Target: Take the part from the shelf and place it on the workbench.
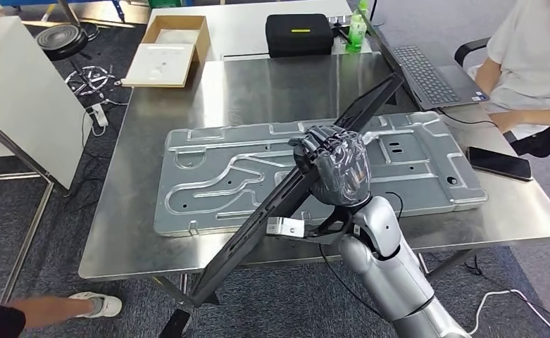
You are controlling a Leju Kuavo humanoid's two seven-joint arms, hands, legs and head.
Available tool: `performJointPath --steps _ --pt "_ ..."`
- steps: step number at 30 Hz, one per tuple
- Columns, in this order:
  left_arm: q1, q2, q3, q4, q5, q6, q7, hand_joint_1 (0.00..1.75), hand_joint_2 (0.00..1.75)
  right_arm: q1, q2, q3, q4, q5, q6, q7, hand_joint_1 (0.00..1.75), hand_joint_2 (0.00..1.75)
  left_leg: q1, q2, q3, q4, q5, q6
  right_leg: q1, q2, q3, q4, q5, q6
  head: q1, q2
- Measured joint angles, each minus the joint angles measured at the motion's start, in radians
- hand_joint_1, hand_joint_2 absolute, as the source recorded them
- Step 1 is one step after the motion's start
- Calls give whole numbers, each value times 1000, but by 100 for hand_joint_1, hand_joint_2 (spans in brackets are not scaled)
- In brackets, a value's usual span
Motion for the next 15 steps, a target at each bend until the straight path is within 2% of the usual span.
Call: performJointPath --steps 2,3,5,6,8,9,10,11,12,13,14,15 --pt "-3 0 0 0 -1 -1 0 0 175 -9 -9 -5 12 -29 12 -12 175 175 -8 38 61 -111 34 13 5 -20 0 8 -7 8 0 0" --pt "-4 0 0 0 -1 -1 -1 0 175 -13 -12 -7 16 -36 14 -15 175 175 -12 49 71 -133 36 20 8 -28 0 10 -10 13 0 0" --pt "-4 1 0 0 -2 -2 -2 0 175 -17 -17 -9 25 -47 20 -20 175 175 -14 31 70 -137 37 31 10 -45 4 10 -13 21 0 0" --pt "-3 1 0 0 -2 -2 -2 0 175 -20 -19 -10 29 -53 24 -23 175 175 -12 20 71 -141 40 36 9 -41 6 12 -17 27 0 0" --pt "-4 1 0 0 -3 -2 -4 0 175 -24 -26 -16 40 -69 32 -30 175 175 -6 0 75 -150 46 47 2 3 -9 54 -49 37 1 0" --pt "-5 1 0 0 -4 -3 -5 0 175 -25 -30 -22 45 -77 35 -32 175 175 -4 -10 75 -152 49 51 -1 35 -34 108 -80 41 1 0" --pt "-7 1 0 0 -5 -3 -7 0 175 -26 -34 -28 52 -86 38 -35 175 175 -4 -22 75 -152 50 54 -2 57 -67 175 -111 44 1 0" --pt "-9 1 0 0 -8 -3 -9 0 175 -25 -38 -35 59 -93 39 -36 175 175 -4 -35 74 -151 50 56 -2 67 -101 241 -136 46 1 0" --pt "-8 0 0 0 -10 -3 -10 0 175 -24 -42 -43 67 -99 39 -37 175 175 -4 -48 74 -150 50 56 -2 70 -125 283 -143 47 1 0" --pt "-7 0 0 0 -11 -3 -11 0 175 -23 -45 -52 75 -104 38 -37 175 175 -4 -60 74 -148 50 56 -3 71 -131 285 -127 47 1 0" --pt "-6 0 0 0 -12 -3 -11 0 175 -23 -48 -62 82 -110 34 -37 175 175 -4 -70 74 -145 49 55 -4 71 -119 249 -94 46 1 0" --pt "-5 0 0 0 -13 -3 -12 0 175 -22 -49 -75 87 -117 29 -37 175 175 -3 -78 74 -141 47 53 -5 73 -93 184 -52 44 1 0"
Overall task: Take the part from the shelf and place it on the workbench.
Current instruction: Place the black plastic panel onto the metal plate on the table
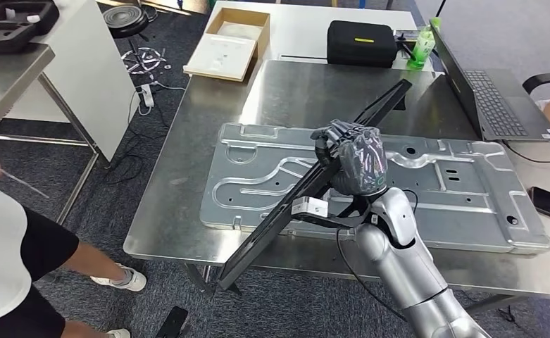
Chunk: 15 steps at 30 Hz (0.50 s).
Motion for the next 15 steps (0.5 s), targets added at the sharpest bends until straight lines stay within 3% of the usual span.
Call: performJointPath --steps 2,3,5,7,8,10,12,13,14,15 --pt "1 -1 0 0 0 0 -1 0 175 -1 -1 -32 12 -18 -18 2 175 175 -3 -14 -4 8 -5 -8 0 10 47 -117 50 -5 0 0" --pt "2 -1 0 0 -1 0 -1 0 175 -2 -1 -49 18 -28 -29 3 175 175 -4 -17 -7 10 -5 -13 2 15 57 -146 57 -8 0 0" --pt "4 -1 0 0 -2 0 -2 0 175 -2 -1 -83 34 -43 -49 6 175 175 -5 -22 -11 9 -4 -24 4 17 58 -156 55 -17 0 0" --pt "7 0 0 0 -3 0 -3 0 175 -5 -2 -114 48 -49 -63 10 175 175 -5 -10 -16 21 -15 -34 0 11 61 -163 61 -31 0 0" --pt "7 0 0 0 -4 -1 -3 0 175 -6 -3 -126 54 -50 -68 11 175 175 -5 5 -29 49 -35 -38 -2 8 62 -167 63 -38 -1 0" --pt "4 0 0 0 -6 -1 -4 0 175 -8 -3 -149 65 -51 -74 12 175 175 -4 37 -80 165 -98 -44 -1 2 63 -170 64 -47 -2 0" --pt "4 0 0 0 -8 -2 -5 0 175 -8 -4 -171 79 -54 -76 12 175 175 -2 49 -130 278 -140 -48 3 -5 63 -169 64 -49 -2 0" --pt "4 0 0 0 -9 -3 -6 0 175 -8 -4 -182 86 -58 -77 12 175 175 -2 51 -135 290 -135 -47 4 -8 63 -169 63 -49 -2 0" --pt "4 0 0 0 -10 -3 -8 0 175 -9 -5 -193 93 -63 -77 12 175 175 -2 52 -119 261 -112 -45 5 -11 64 -168 63 -49 -2 0" --pt "4 0 0 0 -10 -4 -10 0 175 -11 -6 -203 100 -67 -77 12 175 175 -3 54 -86 197 -79 -41 6 -14 65 -168 62 -48 -2 0"
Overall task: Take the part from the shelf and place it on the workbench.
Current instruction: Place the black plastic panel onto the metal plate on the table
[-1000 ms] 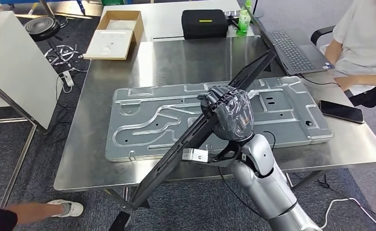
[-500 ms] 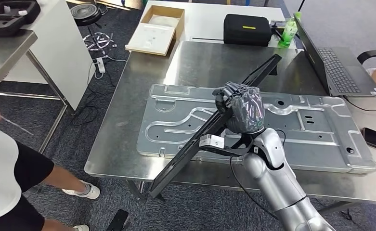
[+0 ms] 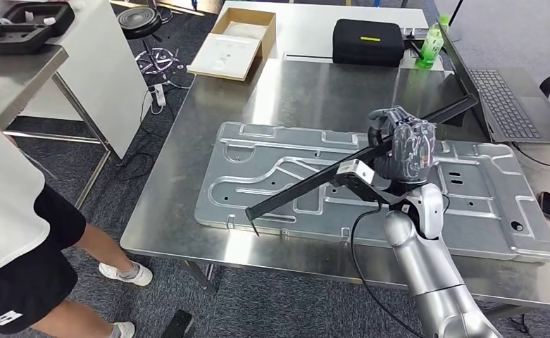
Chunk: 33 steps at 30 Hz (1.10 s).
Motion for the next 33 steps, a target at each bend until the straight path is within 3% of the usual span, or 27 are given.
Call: performJointPath --steps 2,3,7,8,10,12,13,14,16,18,21,23,25,27,28,30,31,33 --pt "-2 0 0 0 -1 -4 -7 0 175 -7 -3 -17 13 -9 1 -1 175 175 -4 7 68 -133 46 12 3 -3 0 3 -2 5 0 0" --pt "-3 1 0 0 -3 -5 -11 0 175 -11 -6 -25 22 -14 1 -2 175 175 -7 10 88 -172 55 17 5 -5 -1 4 -2 9 0 0" --pt "-2 1 0 0 -12 -7 -19 0 175 -19 -17 -45 51 -33 4 -13 175 175 -6 6 98 -200 63 35 4 -5 -5 10 -9 31 0 0" --pt "-3 1 0 0 -13 -7 -21 0 175 -20 -21 -49 56 -36 4 -17 175 175 -3 6 100 -205 67 41 3 -1 -14 33 -26 36 0 0" --pt "-5 0 0 0 -15 -5 -24 0 175 -21 -29 -57 66 -41 4 -22 175 175 -1 4 102 -210 71 49 -1 7 -63 138 -84 44 1 0" --pt "-3 0 0 0 -19 -3 -25 0 175 -17 -36 -66 78 -47 3 -24 87 87 -1 1 101 -208 70 51 -5 10 -122 253 -124 51 1 0" --pt "-1 0 -1 0 -23 -1 -26 0 175 -15 -38 -69 84 -49 3 -25 44 44 -1 0 101 -207 69 50 -7 10 -134 270 -119 54 1 0" --pt "0 0 -1 0 -28 3 -26 0 175 -14 -40 -72 89 -51 3 -26 0 0 -1 -1 101 -204 67 48 -10 10 -125 247 -94 55 1 0" --pt "0 0 -4 0 -37 10 -28 0 175 -15 -42 -79 96 -52 2 -30 0 0 0 -4 100 -196 61 41 -14 11 -67 122 -28 56 1 0" --pt "-1 0 -5 0 -41 14 -31 0 175 -16 -44 -84 102 -54 1 -36 0 0 -3 -7 96 -187 55 31 -12 14 -24 29 3 51 0 0" --pt "-1 0 -5 0 -34 11 -33 0 175 -12 -46 -95 111 -57 -1 -41 0 0 -5 -9 93 -187 53 17 -9 14 -21 14 5 33 0 0" --pt "0 0 -5 0 -28 8 -33 0 175 -12 -46 -100 113 -60 -2 -42 0 0 -3 -6 82 -159 31 8 -12 12 -19 10 7 18 0 0" --pt "0 0 -5 0 -26 7 -33 0 175 -11 -46 -104 115 -63 -3 -42 0 87 -1 -2 36 -52 -28 2 -11 10 -17 7 8 8 0 0" --pt "1 0 -5 0 -25 6 -33 0 175 -8 -46 -107 120 -67 -3 -42 0 175 1 0 -22 74 -76 -2 -8 9 -17 7 7 4 0 0" --pt "2 1 -5 0 -25 5 -33 0 175 -6 -46 -110 122 -69 -4 -42 0 175 1 0 -33 97 -75 -1 -6 9 -17 8 7 4 0 0" --pt "3 1 -5 0 -25 4 -33 0 175 -3 -46 -119 126 -73 -6 -42 0 175 0 0 -4 34 -26 4 -4 9 -15 9 7 4 0 0" --pt "2 1 -5 0 -25 4 -33 0 131 -2 -46 -126 126 -75 -7 -43 0 175 -1 1 29 -38 8 11 -3 8 -14 9 6 5 0 0" --pt "0 2 -5 0 -25 4 -33 0 44 -2 -46 -144 127 -80 -8 -44 0 175 -5 4 83 -149 42 21 0 8 -15 11 6 11 0 0"
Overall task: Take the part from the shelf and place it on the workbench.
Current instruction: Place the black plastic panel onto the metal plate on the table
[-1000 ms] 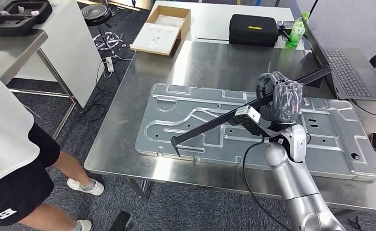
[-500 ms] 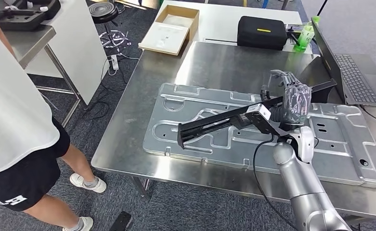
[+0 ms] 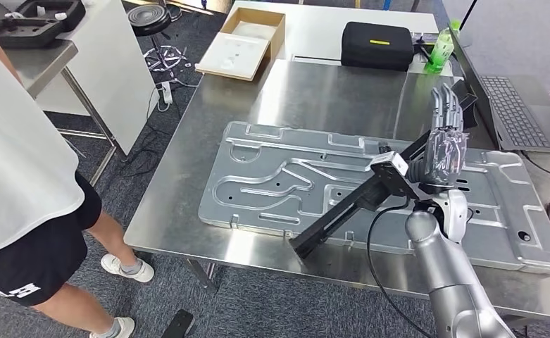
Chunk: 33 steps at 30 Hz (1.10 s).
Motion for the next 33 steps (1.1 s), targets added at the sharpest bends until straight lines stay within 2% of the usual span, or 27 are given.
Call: performJointPath --steps 1,3,5,6,9,10,11,12,13,15,16,17,19,21,23,24,25,26,27,29,30,31,33 --pt "0 0 0 0 0 0 0 0 0 0 0 -10 1 -3 0 0 0 175 -3 1 14 -30 5 4 1 0 -1 0 0 5 0 0" --pt "0 1 0 0 0 0 -1 0 0 -1 0 -25 4 -9 0 5 0 175 -4 -1 17 -39 8 9 0 -1 -1 -4 3 17 0 0" --pt "-1 0 1 0 1 0 -1 0 0 -4 -1 -38 10 -12 4 16 0 175 0 -2 23 -53 18 19 -1 0 -5 9 -11 27 0 0" --pt "-2 0 1 0 1 0 -1 0 0 -8 -2 -45 15 -12 5 23 0 175 3 -1 25 -60 23 25 -2 1 -20 42 -34 31 1 0" --pt "-3 0 2 0 1 1 -2 0 0 -23 -7 -61 47 -13 22 60 0 175 3 -2 23 -62 26 32 -6 4 -100 217 -116 42 1 0" --pt "-2 0 3 0 1 2 -2 0 0 -29 -11 -64 65 -14 34 77 0 175 3 -2 23 -61 25 31 -8 4 -114 247 -119 45 1 0" --pt "-2 0 3 0 1 2 -2 0 0 -35 -15 -67 84 -16 46 93 0 175 3 -3 23 -59 24 30 -11 4 -112 240 -103 47 1 0" --pt "-2 0 4 0 1 3 -2 0 0 -43 -20 -68 103 -18 55 105 0 175 4 -4 23 -56 23 28 -14 4 -92 198 -73 49 1 0" --pt "-2 0 4 0 1 3 -2 0 0 -54 -26 -70 123 -23 61 111 0 175 4 -5 23 -51 20 25 -17 4 -61 131 -40 50 1 0" --pt "-3 0 4 0 0 4 -2 0 0 -76 -34 -76 158 -35 62 110 0 175 1 -7 18 -41 13 15 -15 6 -11 26 -3 45 1 0" --pt "-4 0 4 0 0 5 -1 0 0 -85 -36 -80 173 -42 61 106 0 175 -1 -7 15 -38 12 10 -13 7 -1 4 -1 41 1 0" --pt "-4 1 4 0 0 6 -1 0 0 -90 -37 -83 185 -48 60 102 0 175 -2 -7 14 -37 12 6 -9 8 -1 2 -2 35 0 0" --pt "-4 1 4 0 -1 7 -1 0 0 -96 -39 -87 200 -59 58 95 0 175 0 -6 14 -36 9 -4 -11 7 -2 0 0 22 1 0" --pt "-5 2 4 0 -1 9 -1 0 0 -102 -40 -90 210 -68 54 89 0 87 2 -5 -7 14 -25 -13 -14 5 1 -4 3 7 0 0" --pt "-6 2 4 0 -2 9 -1 0 0 -104 -40 -92 219 -75 51 87 0 0 5 -3 -62 135 -87 -20 -12 2 2 -5 3 -1 0 0" --pt "-5 2 4 0 -2 9 -1 0 0 -104 -40 -94 223 -78 51 88 0 0 6 -3 -91 198 -111 -22 -10 1 2 -5 2 -2 0 0" --pt "-3 2 4 0 -2 9 -1 0 0 -105 -40 -95 228 -82 53 90 0 0 6 -3 -110 239 -120 -23 -9 1 2 -5 2 -3 0 0" --pt "-2 3 4 0 -3 9 -1 0 0 -106 -40 -95 233 -86 58 92 0 0 6 -3 -115 248 -113 -23 -8 1 2 -5 2 -3 0 0" --pt "-2 3 4 0 -3 9 -1 0 0 -108 -40 -96 238 -91 64 95 0 0 6 -3 -102 221 -90 -21 -8 1 3 -4 2 -3 0 0" --pt "-4 5 4 0 -3 10 -1 0 0 -117 -40 -99 250 -103 83 106 0 0 4 -3 -39 89 -26 -13 -6 1 3 -2 1 -1 0 0" --pt "-6 5 5 0 -3 10 -1 0 0 -125 -40 -101 257 -109 92 113 0 0 3 -2 -10 27 -5 -8 -5 2 1 0 1 3 0 0" --pt "-8 5 5 0 -4 10 -1 0 0 -133 -40 -103 265 -114 99 121 0 44 0 -2 9 -16 6 -4 -4 2 -1 1 2 7 0 0" --pt "-9 5 5 0 -5 11 -1 0 0 -150 -40 -106 285 -116 103 136 0 131 -3 -3 15 -34 6 2 -3 2 -5 -1 5 19 0 0"
